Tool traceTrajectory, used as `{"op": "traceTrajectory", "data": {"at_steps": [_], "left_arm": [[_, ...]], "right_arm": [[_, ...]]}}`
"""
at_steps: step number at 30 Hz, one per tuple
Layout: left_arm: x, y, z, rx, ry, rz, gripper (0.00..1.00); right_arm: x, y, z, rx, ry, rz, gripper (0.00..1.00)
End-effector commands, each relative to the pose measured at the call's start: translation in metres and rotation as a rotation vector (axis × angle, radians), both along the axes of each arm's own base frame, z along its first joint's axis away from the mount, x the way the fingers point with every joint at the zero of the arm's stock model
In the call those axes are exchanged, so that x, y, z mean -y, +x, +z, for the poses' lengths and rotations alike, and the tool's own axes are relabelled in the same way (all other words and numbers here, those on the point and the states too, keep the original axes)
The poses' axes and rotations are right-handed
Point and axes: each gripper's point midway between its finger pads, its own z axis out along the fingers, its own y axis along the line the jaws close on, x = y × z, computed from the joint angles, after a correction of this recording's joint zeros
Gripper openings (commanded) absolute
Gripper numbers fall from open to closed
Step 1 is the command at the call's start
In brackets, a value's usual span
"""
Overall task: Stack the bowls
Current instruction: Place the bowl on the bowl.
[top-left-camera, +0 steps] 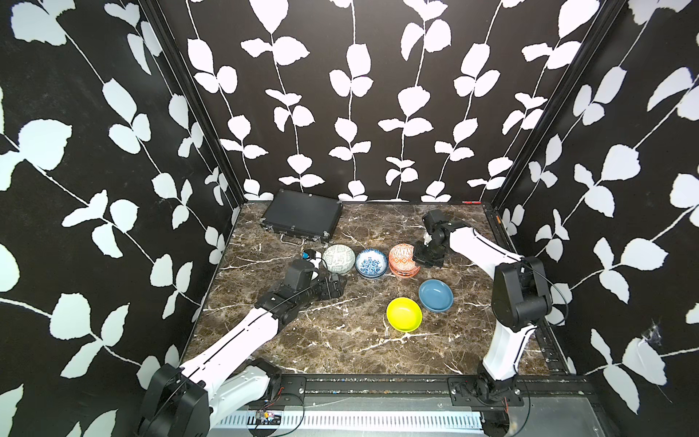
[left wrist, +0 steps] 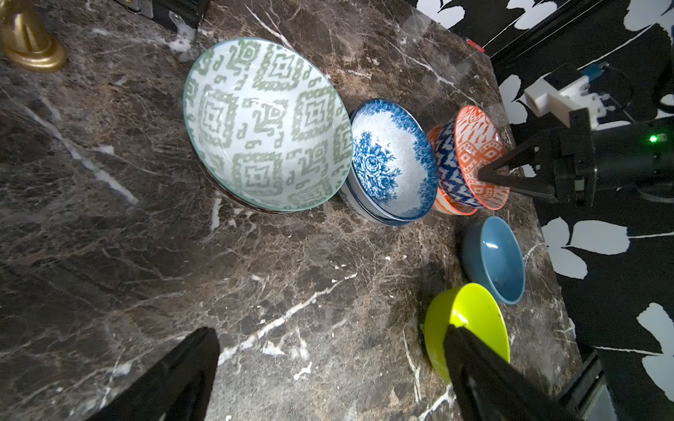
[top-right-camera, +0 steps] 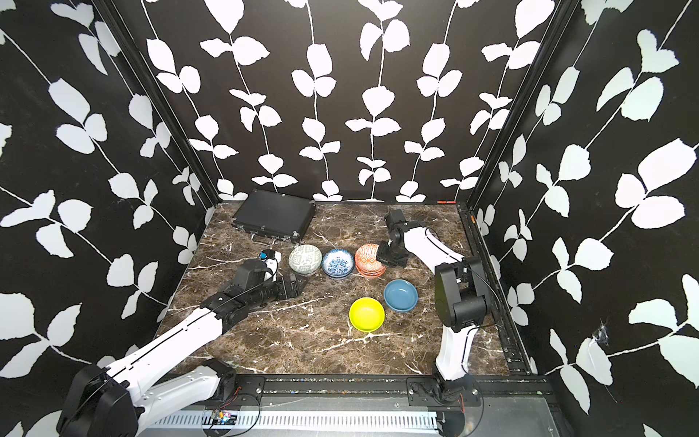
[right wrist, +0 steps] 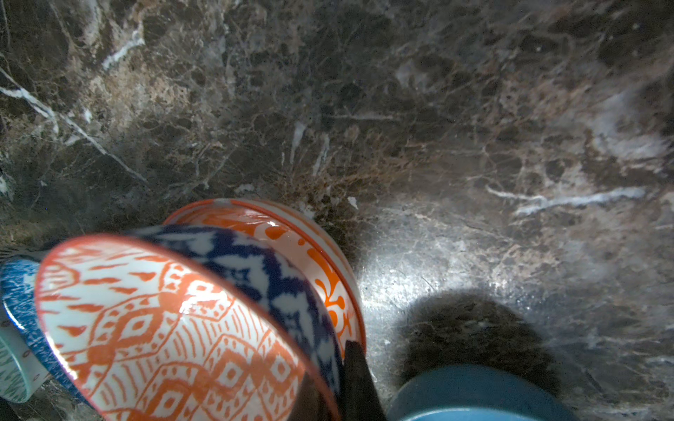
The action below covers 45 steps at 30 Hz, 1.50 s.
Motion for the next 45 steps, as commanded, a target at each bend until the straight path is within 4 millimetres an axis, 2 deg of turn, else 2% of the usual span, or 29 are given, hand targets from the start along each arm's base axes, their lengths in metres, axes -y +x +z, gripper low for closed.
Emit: {"op": "traceTrajectory", "data": {"at_steps": [1,28,32,38,45], "left_arm": [[0.000,0.004,0.006,0.022,-0.007,0.001,0.99],[-0.002,0.003,0.009,0.040,-0.019,0.009,0.99],[-0.003,0.003,0.009,0.042,-0.020,0.012,0.99],[-0.004,0.002,0.010,0.045,-0.024,0.013,0.99],[-0.005,0.002,0.011,0.050,-0.028,0.016,0.99]], "right_arm": [[-0.001,0.004,0.001,0.020,0.006,0.003,0.00],[-0.004,0.002,-0.005,-0.006,-0.024,0.021,0.00],[-0.003,0.001,-0.005,-0.010,-0.034,0.018,0.07],[0.001,0.000,0.000,-0.003,-0.051,0.013,0.26],[0.002,-0.002,0.007,0.000,-0.058,0.013,0.31]]}}
